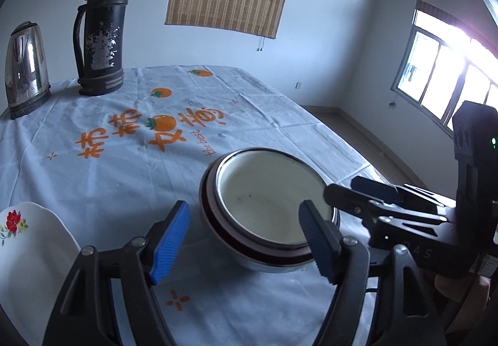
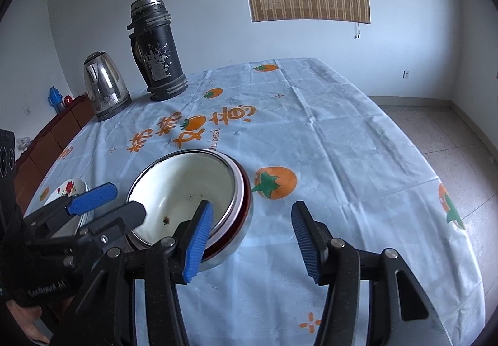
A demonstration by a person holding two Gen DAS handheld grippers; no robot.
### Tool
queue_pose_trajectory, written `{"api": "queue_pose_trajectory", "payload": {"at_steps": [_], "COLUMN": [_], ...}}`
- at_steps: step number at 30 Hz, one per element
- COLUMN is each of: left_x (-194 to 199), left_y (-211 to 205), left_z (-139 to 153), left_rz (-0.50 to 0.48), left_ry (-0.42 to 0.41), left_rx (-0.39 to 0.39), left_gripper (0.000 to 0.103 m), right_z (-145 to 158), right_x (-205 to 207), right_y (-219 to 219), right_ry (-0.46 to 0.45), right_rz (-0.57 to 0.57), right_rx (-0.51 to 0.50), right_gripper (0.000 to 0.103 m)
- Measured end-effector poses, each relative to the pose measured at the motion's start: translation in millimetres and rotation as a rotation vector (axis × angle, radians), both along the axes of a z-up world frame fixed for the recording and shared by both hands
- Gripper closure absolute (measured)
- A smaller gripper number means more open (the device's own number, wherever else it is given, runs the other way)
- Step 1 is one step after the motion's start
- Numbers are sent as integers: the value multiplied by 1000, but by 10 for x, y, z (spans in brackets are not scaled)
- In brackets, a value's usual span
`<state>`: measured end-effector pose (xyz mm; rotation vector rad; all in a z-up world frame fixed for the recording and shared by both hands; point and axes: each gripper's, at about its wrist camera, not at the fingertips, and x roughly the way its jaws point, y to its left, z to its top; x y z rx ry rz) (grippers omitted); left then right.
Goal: Organize plates and bowls
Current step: 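Close both grippers on the rim of the nested bowl stack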
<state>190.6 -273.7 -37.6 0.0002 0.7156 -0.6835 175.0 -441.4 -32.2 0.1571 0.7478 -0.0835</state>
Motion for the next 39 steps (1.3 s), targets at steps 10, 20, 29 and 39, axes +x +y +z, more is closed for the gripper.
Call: {"api": "queue_pose_trajectory", "payload": {"at_steps": [10,20,29,39], "left_x": [147,176,195,201], "left_y": [8,-102,-108,-71], "left_z": [-37,-119,-143,-125], "left_rz": [19,23,69,92], "left_ry": [89,102,85,111], "left_rx": [-24,50,96,86], "left_gripper": [31,48,49,51], "right_z": [-121,-215,-217,-206], "right_x": [216,290,359,380], "right_y": [43,91,145,185], "right_ry": [53,75,79,85], "right_rz": [1,3,7,5], "right_rx": [46,46,-5,-4], "right_gripper": [48,67,74,77]}}
